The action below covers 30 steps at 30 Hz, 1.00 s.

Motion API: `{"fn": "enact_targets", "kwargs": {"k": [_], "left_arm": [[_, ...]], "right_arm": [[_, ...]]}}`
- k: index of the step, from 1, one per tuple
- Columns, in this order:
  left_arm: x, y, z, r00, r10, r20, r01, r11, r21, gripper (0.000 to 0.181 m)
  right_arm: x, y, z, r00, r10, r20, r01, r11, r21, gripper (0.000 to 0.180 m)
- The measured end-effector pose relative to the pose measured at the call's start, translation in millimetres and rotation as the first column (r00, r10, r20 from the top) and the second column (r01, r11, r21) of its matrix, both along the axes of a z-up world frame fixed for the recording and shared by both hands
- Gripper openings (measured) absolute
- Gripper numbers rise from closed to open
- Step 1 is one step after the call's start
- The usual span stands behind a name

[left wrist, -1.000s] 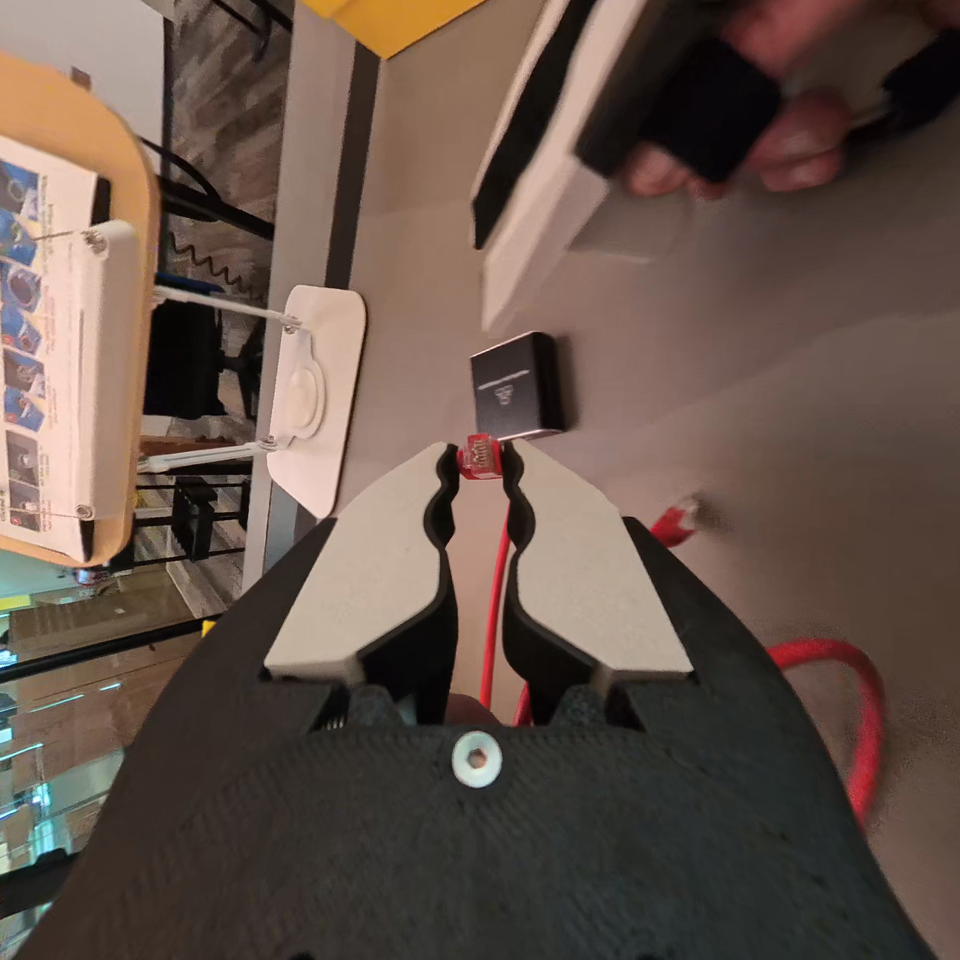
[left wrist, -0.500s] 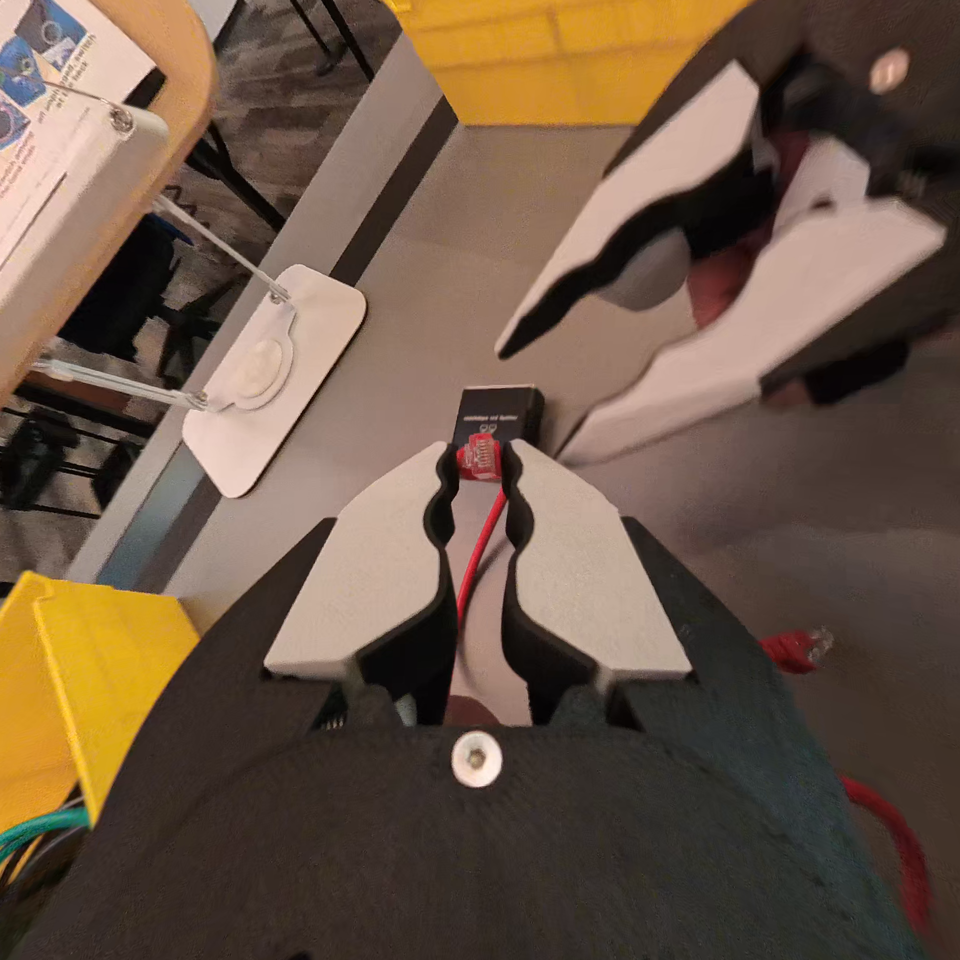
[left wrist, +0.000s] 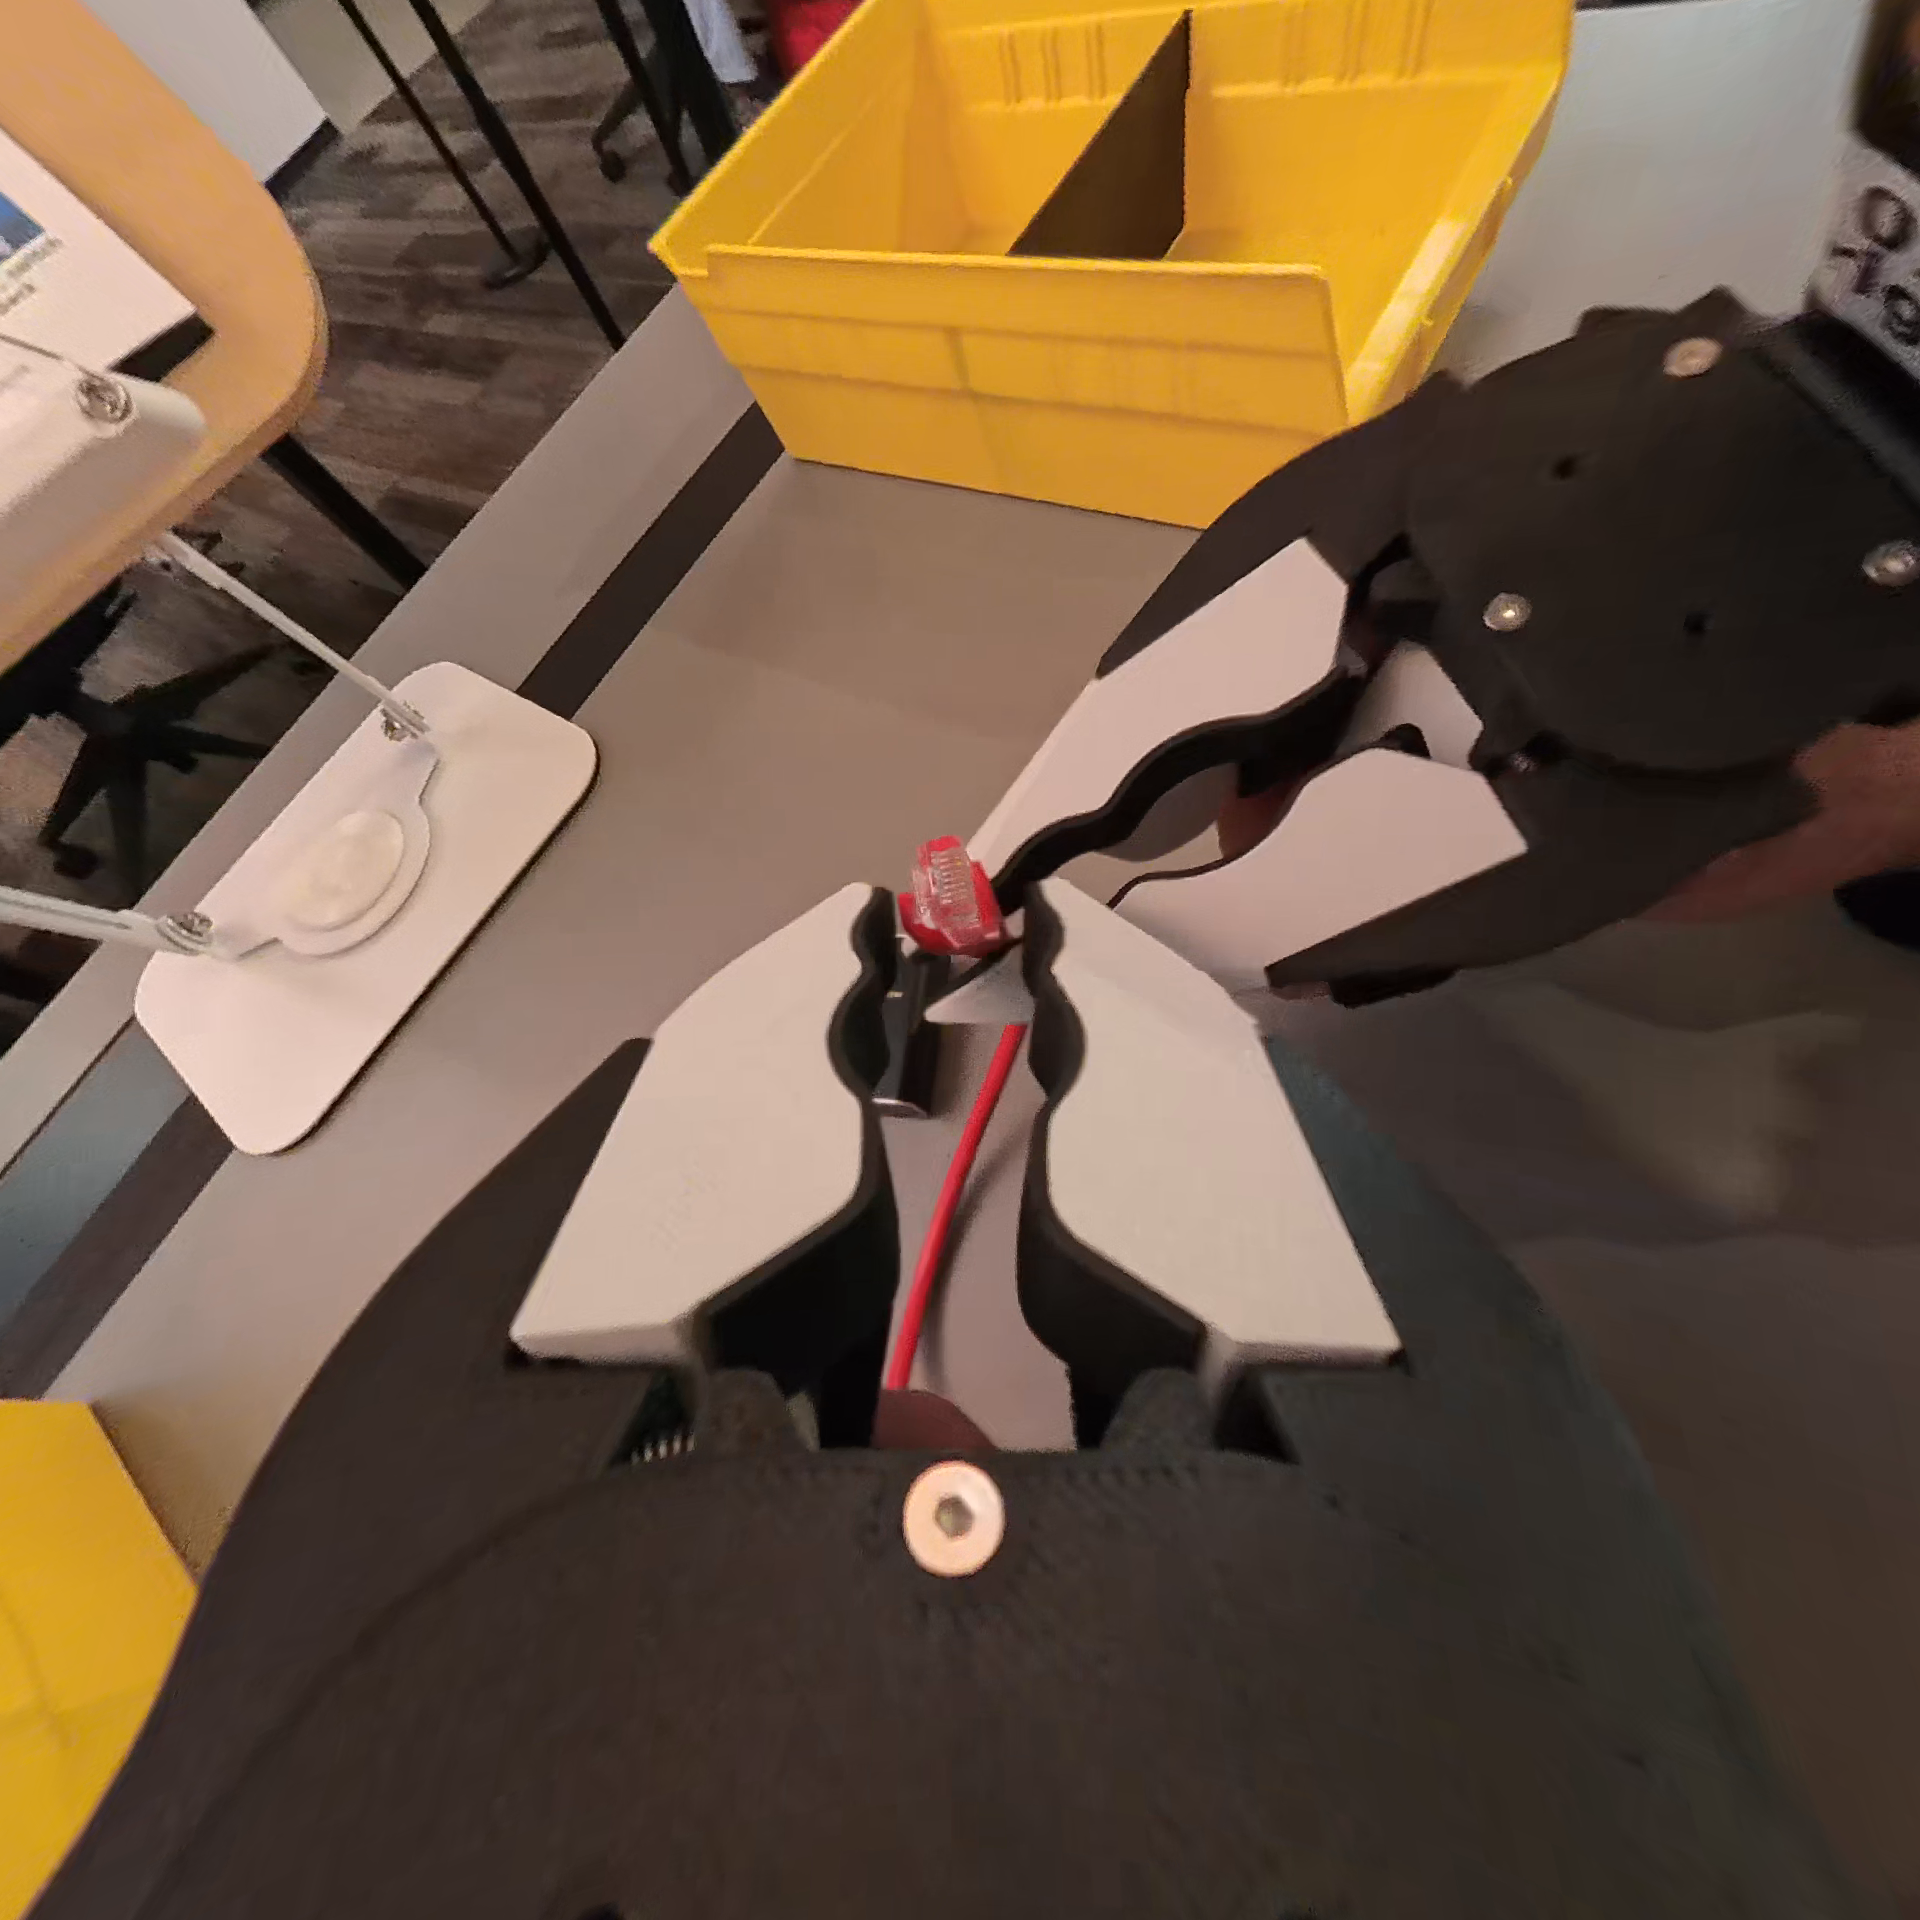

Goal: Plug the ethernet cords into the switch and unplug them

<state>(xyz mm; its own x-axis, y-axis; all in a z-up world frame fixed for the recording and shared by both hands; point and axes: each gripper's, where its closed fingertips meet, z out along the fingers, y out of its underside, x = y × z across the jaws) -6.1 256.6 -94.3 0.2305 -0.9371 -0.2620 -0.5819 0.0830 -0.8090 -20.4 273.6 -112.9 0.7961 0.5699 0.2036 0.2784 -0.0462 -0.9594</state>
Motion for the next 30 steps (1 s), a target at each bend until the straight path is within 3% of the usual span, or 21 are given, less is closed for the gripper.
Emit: {"fn": "enact_targets", "kwargs": {"k": [5,7,11,14,18,21,25,28,30], "left_arm": [[-2.6,-0.5,26.3,0.991,-0.134,0.024,0.134,0.991,0.002,0.061],[-0.8,2.1,40.7,0.981,-0.183,0.071,0.183,0.983,0.013,0.062],[5.9,4.4,55.6,0.949,-0.267,0.166,0.287,0.951,-0.112,0.058],[14.3,-21.5,60.8,0.878,-0.391,0.276,0.456,0.860,-0.231,0.050],[23.0,-21.5,47.6,0.883,-0.385,0.268,0.433,0.888,-0.152,0.032],[25.3,-30.8,44.4,0.859,-0.392,0.331,0.470,0.859,-0.202,0.016],[26.2,-28.0,45.5,0.849,-0.365,0.382,0.458,0.869,-0.186,0.015],[22.7,-10.6,50.5,0.866,-0.281,0.413,0.372,0.914,-0.160,0.015],[15.3,14.9,42.0,0.938,-0.169,0.304,0.197,0.978,-0.065,0.015]], "right_arm": [[0.0,-5.7,18.6,0.943,0.100,-0.316,-0.121,0.991,-0.050,0.007],[0.9,-9.8,28.2,0.891,0.151,-0.427,-0.189,0.981,-0.047,0.007],[0.0,-23.4,51.4,0.755,0.275,-0.595,-0.323,0.946,0.027,0.007],[-1.3,-29.7,59.9,0.705,0.323,-0.631,-0.366,0.928,0.066,0.007],[-1.2,-31.2,61.2,0.690,0.338,-0.640,-0.380,0.922,0.076,0.007],[-1.6,-31.7,59.6,0.681,0.344,-0.647,-0.392,0.917,0.075,0.007],[-1.1,-30.8,59.5,0.664,0.344,-0.664,-0.411,0.910,0.060,0.008],[5.9,-20.4,52.3,0.696,0.273,-0.664,-0.372,0.928,-0.009,0.050],[13.8,-13.2,44.2,0.778,0.225,-0.587,-0.312,0.949,-0.051,0.057]]}}
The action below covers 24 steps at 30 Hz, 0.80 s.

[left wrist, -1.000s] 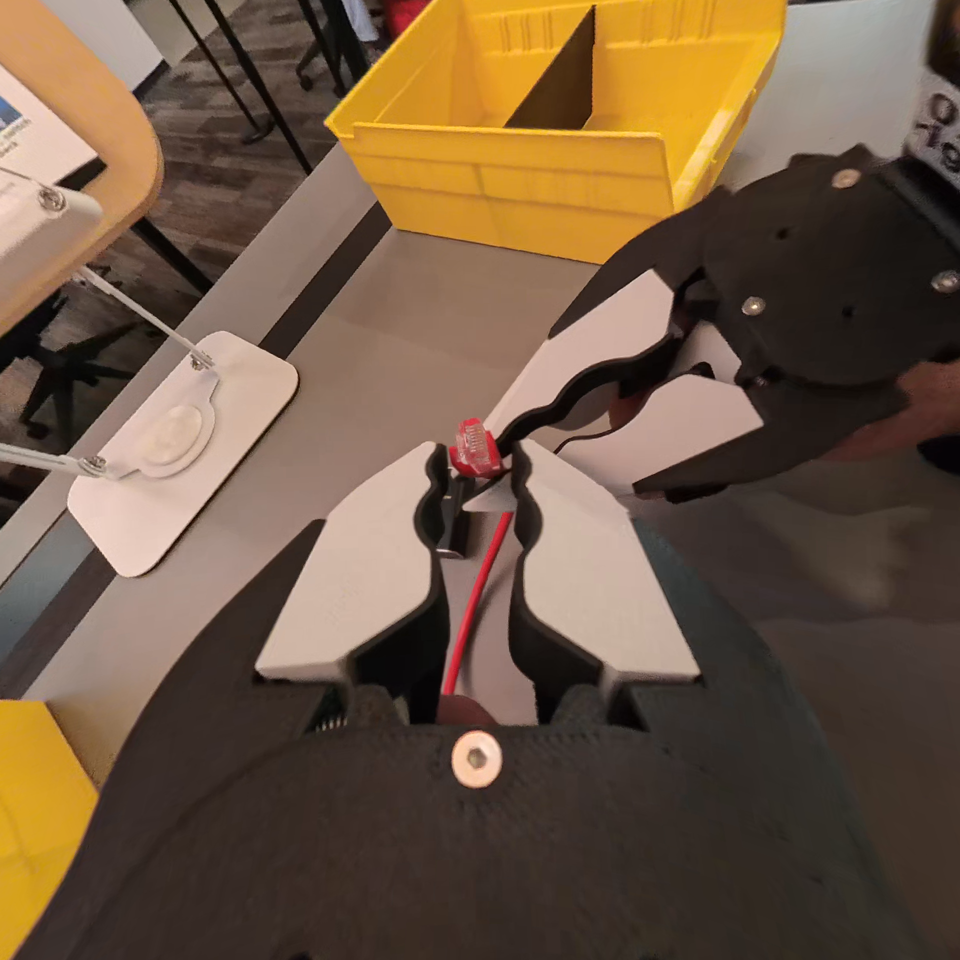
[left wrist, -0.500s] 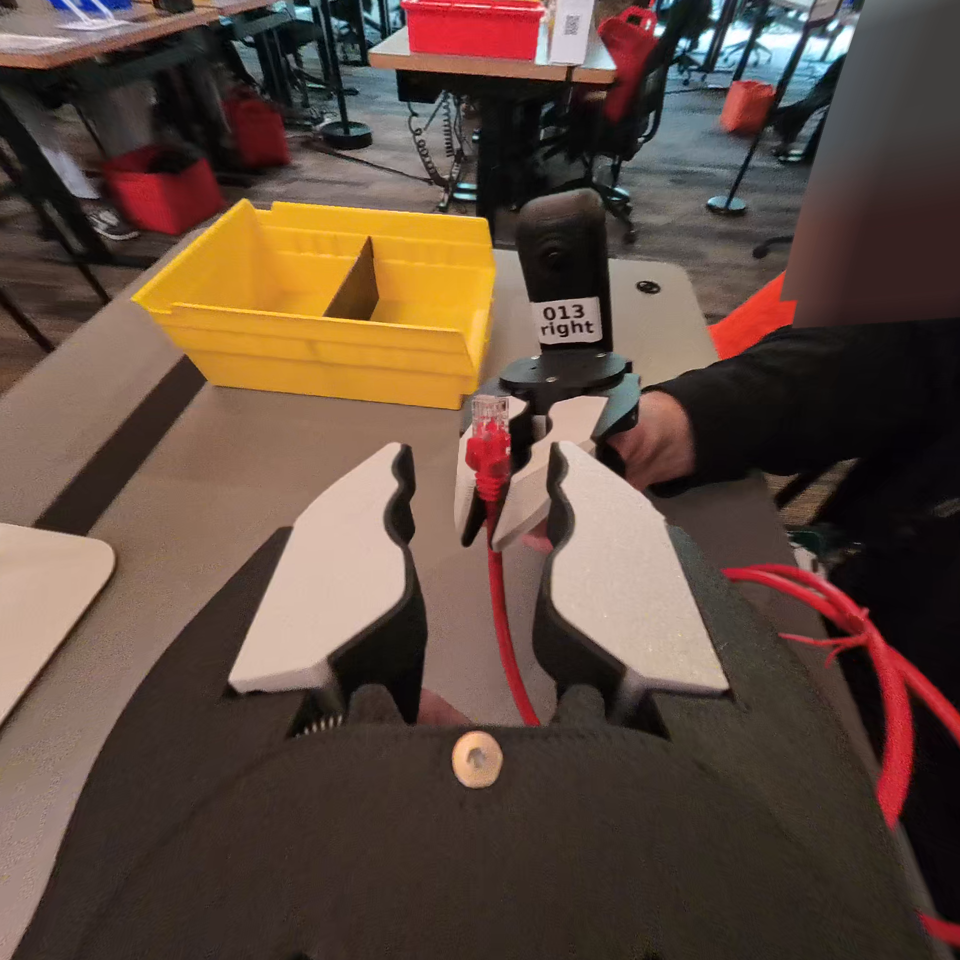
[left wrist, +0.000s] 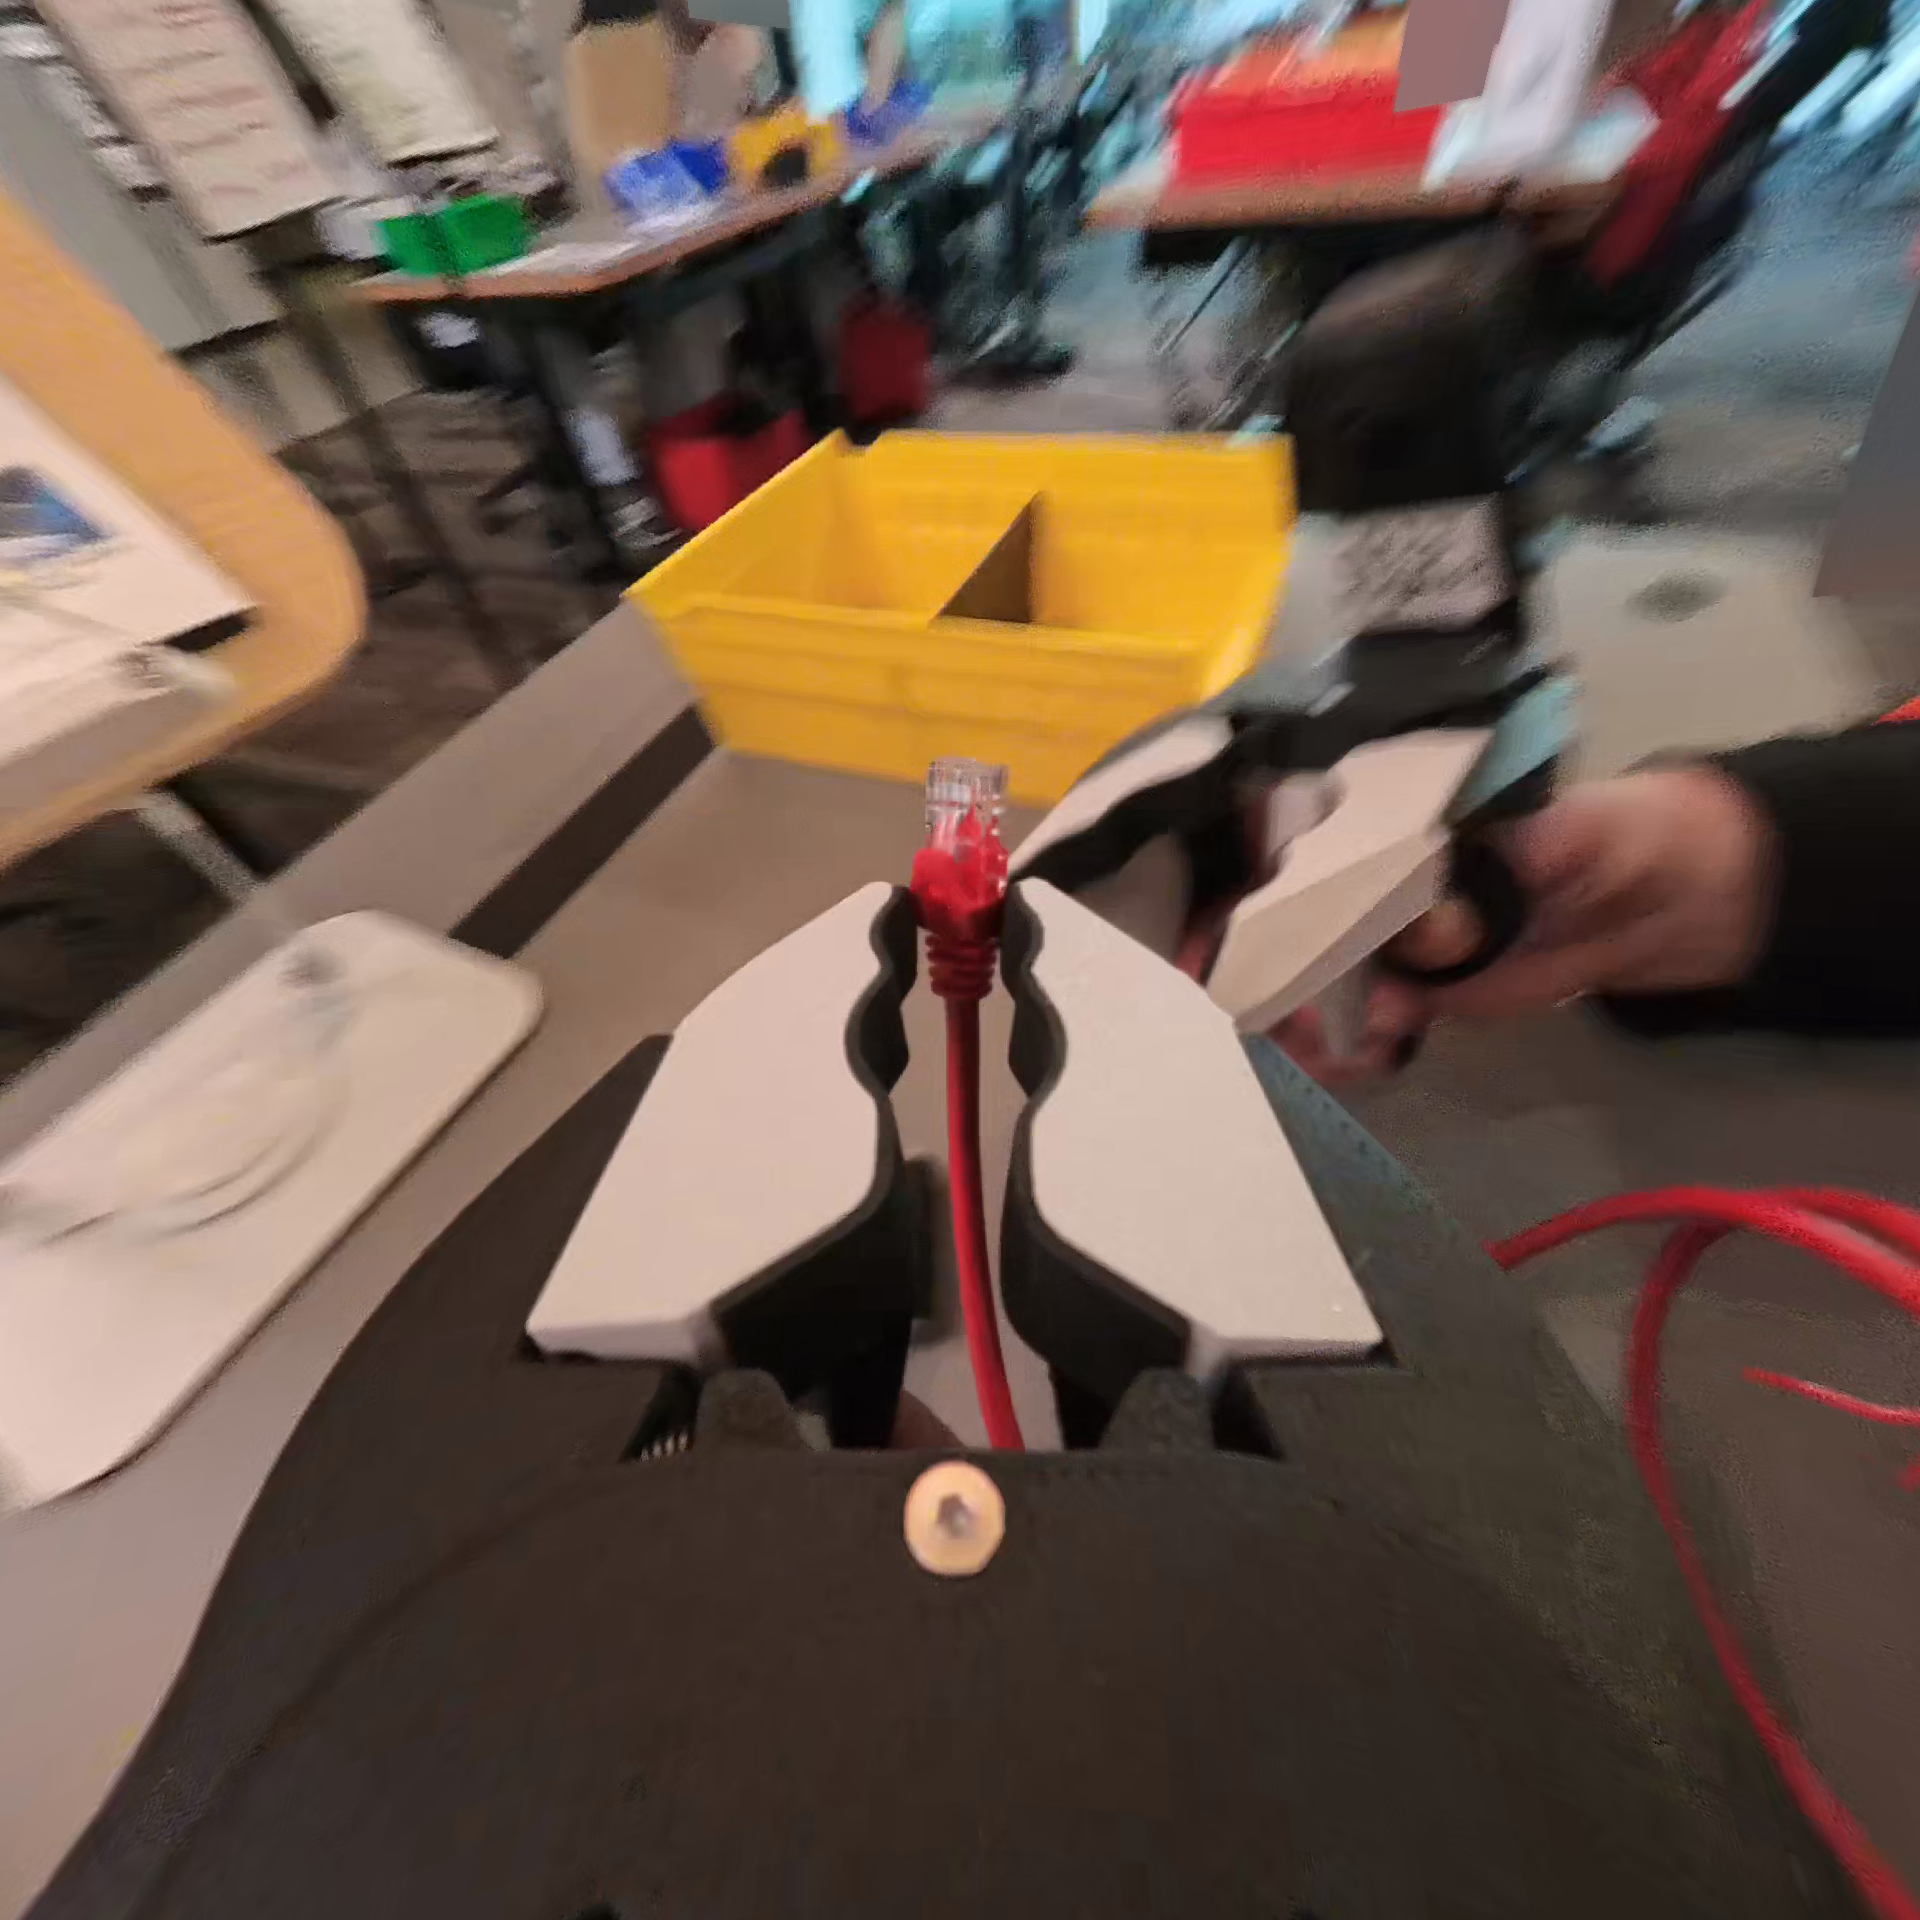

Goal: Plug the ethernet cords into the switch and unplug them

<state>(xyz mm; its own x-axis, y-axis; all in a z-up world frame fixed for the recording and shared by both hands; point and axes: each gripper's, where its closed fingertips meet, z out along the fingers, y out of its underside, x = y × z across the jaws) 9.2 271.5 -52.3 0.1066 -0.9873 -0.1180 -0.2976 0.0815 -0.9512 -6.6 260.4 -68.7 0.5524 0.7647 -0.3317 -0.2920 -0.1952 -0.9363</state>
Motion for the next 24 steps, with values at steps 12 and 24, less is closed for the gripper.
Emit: {"fn": "enact_targets", "kwargs": {"k": [12,24], "left_arm": [[-9.6,4.2,-38.5,0.909,0.306,-0.283,-0.069,0.780,0.622,0.015],[-10.2,2.7,-35.9,0.914,0.308,-0.264,-0.031,0.703,0.711,0.027]], "right_arm": [[-3.0,1.3,1.3,0.997,-0.018,-0.074,0.007,0.989,-0.148,0.030],[2.3,1.8,-4.7,0.981,0.000,-0.194,-0.043,0.976,-0.215,0.009]]}}
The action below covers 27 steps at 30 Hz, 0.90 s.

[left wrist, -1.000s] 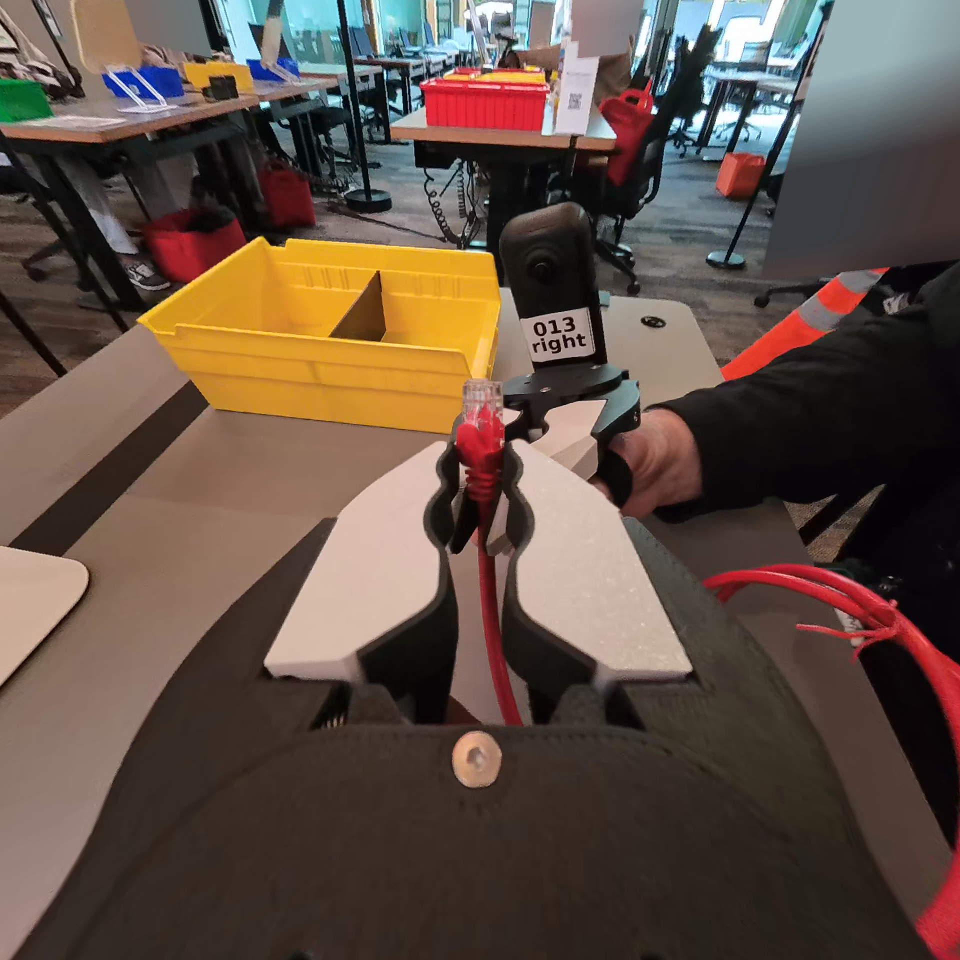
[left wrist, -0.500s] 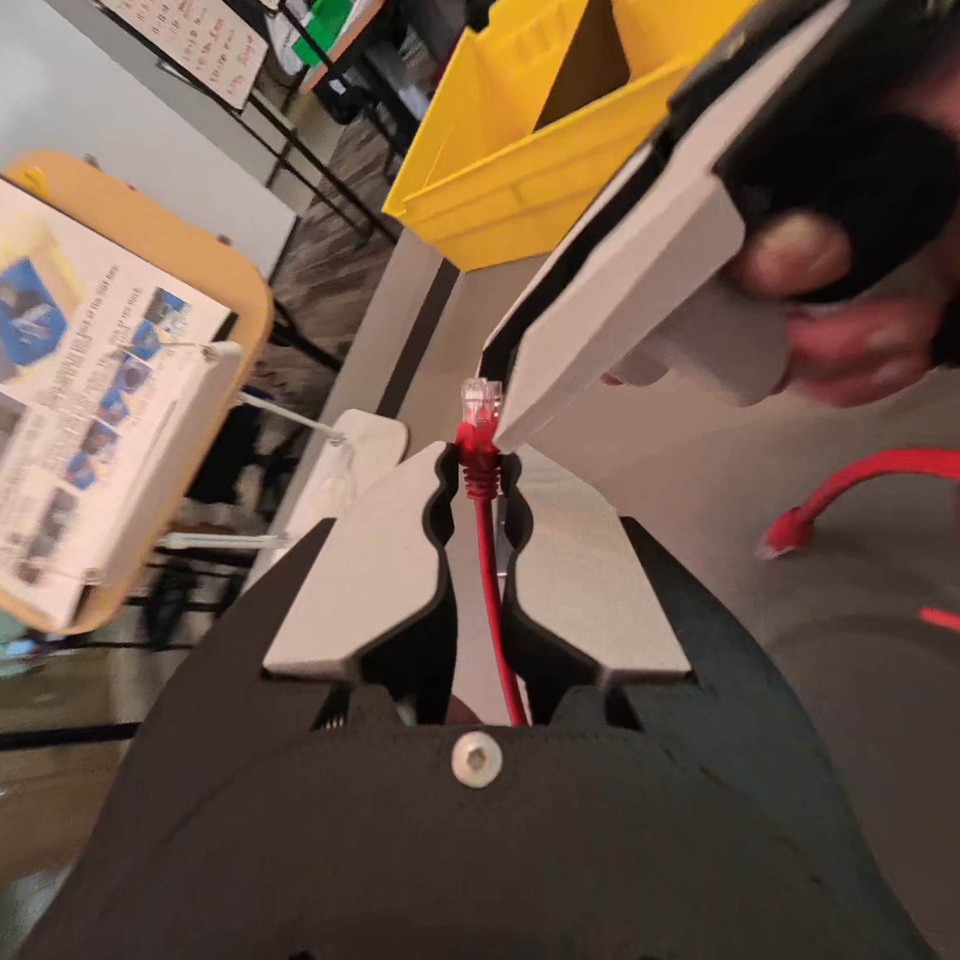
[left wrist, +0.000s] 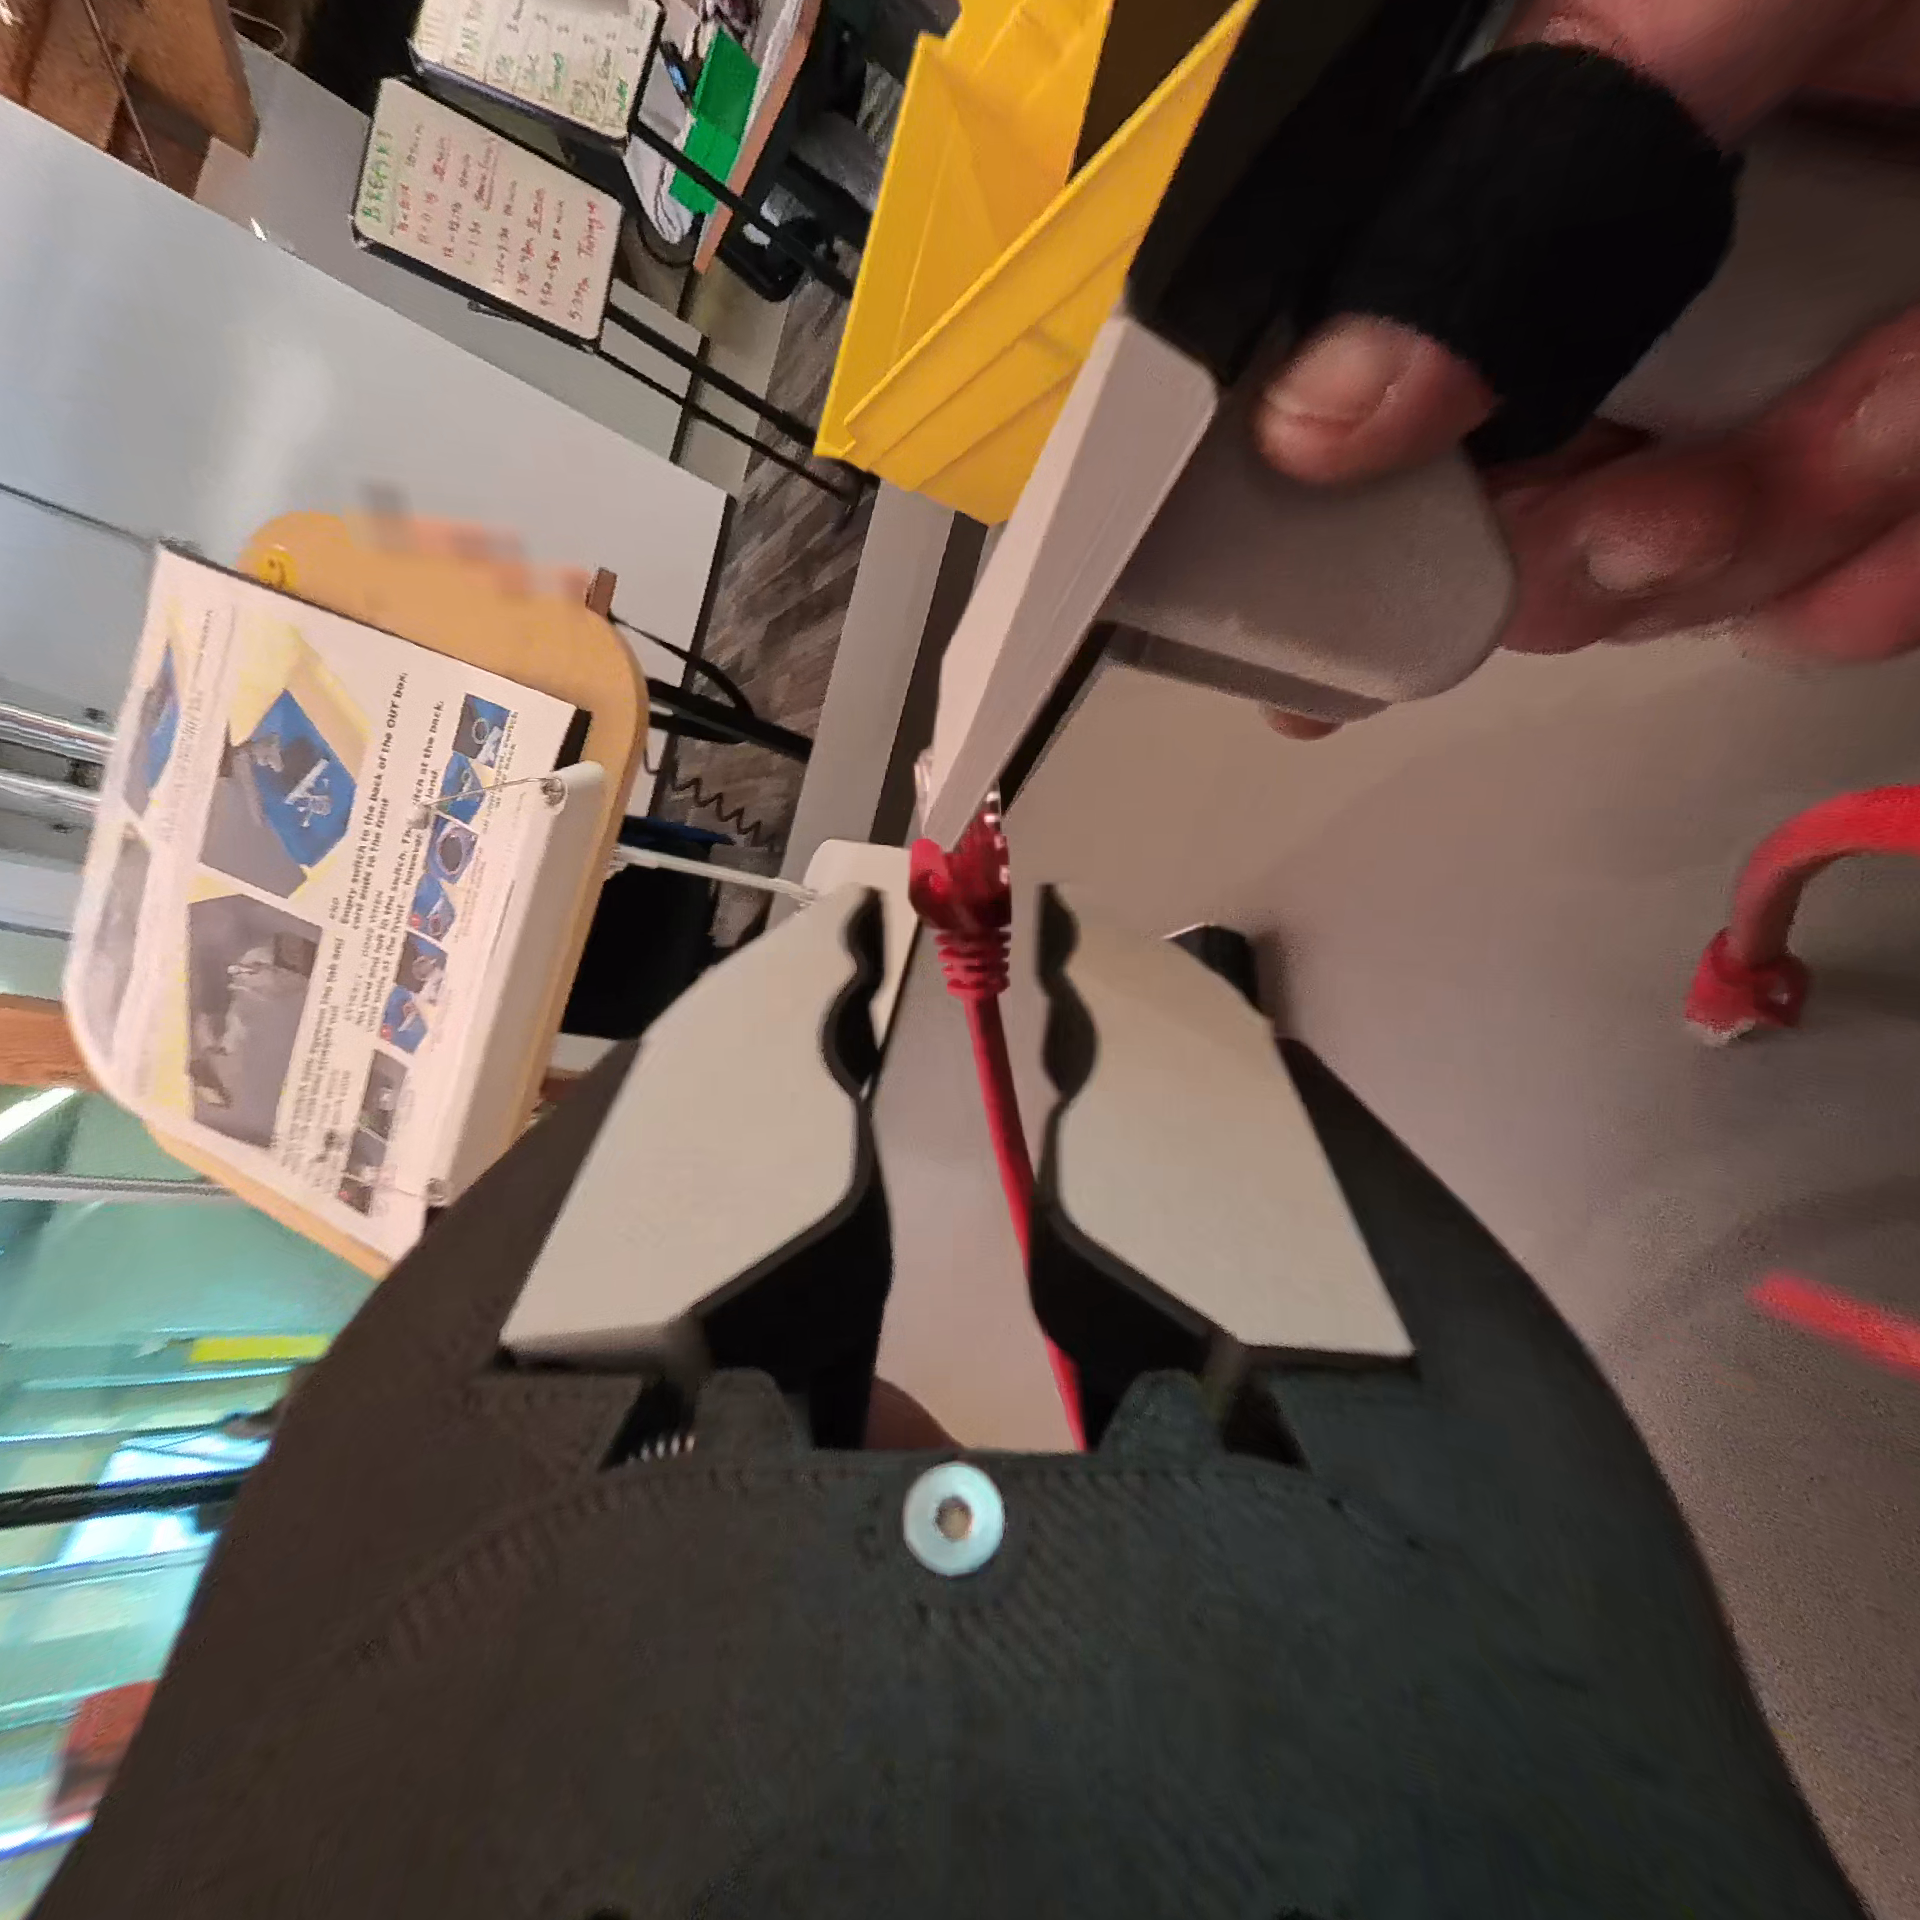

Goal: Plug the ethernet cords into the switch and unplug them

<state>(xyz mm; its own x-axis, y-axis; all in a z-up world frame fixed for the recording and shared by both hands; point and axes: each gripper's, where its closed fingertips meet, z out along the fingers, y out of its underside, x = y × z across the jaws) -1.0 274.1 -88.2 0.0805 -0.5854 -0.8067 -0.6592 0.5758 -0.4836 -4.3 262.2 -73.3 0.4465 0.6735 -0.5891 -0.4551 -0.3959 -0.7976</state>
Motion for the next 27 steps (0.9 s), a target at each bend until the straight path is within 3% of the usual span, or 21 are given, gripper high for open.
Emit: {"fn": "enact_targets", "kwargs": {"k": [3,8,13,17,27], "left_arm": [[2.8,-5.4,7.2,0.993,-0.064,0.098,0.076,0.988,-0.134,0.058],[2.3,-11.4,14.1,0.974,-0.138,0.181,0.188,0.935,-0.300,0.046],[7.1,-12.0,8.6,0.963,-0.123,0.241,0.204,0.915,-0.349,0.033],[11.0,-19.3,12.3,0.922,-0.108,0.373,0.283,0.844,-0.456,0.016],[12.8,-22.5,18.0,0.876,-0.106,0.470,0.329,0.844,-0.423,0.013]], "right_arm": [[0.2,-6.6,12.0,0.992,0.065,-0.107,-0.063,0.998,0.023,0.008],[3.0,-7.5,12.4,0.977,0.103,-0.187,-0.103,0.995,0.010,0.005],[4.1,-8.3,14.3,0.969,0.113,-0.219,-0.111,0.994,0.020,0.006],[5.5,-9.7,17.0,0.958,0.126,-0.259,-0.120,0.992,0.038,0.006],[6.8,-11.3,21.0,0.939,0.143,-0.313,-0.134,0.990,0.052,0.006]]}}
